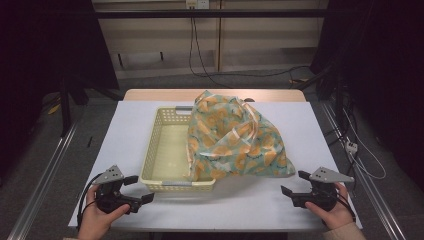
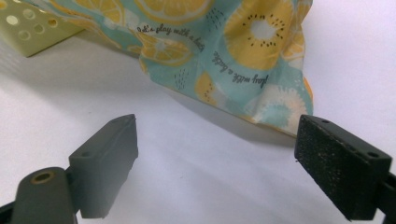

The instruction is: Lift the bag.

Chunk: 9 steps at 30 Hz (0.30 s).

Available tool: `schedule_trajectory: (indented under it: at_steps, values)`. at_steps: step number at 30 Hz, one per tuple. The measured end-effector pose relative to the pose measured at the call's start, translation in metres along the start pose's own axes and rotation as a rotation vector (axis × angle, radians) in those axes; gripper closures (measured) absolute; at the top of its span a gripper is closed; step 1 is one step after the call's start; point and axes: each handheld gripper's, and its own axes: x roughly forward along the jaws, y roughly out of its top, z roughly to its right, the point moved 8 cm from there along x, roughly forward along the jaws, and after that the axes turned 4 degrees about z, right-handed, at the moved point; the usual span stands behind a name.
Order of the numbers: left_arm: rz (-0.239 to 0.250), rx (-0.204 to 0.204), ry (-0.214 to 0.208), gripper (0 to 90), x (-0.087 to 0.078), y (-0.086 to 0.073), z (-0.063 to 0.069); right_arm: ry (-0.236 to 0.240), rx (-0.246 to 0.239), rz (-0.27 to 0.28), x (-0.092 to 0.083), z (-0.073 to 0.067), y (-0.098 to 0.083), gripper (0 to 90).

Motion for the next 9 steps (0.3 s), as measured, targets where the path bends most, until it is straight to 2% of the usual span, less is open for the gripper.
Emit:
schedule_trajectory:
  at_steps: [5,9]
  values:
    - [0.017,-0.007,0.000,5.7,-0.0005,-0.0002,-0.0003,0.006,-0.009,-0.010,0.0033,-0.0034,-0.0015,13.2]
    - [0.009,-0.001,-0.007,5.8,0.0026,-0.0007,0.0018,0.004,-0.010,-0.012,0.0038,-0.0046,-0.0017,13.1]
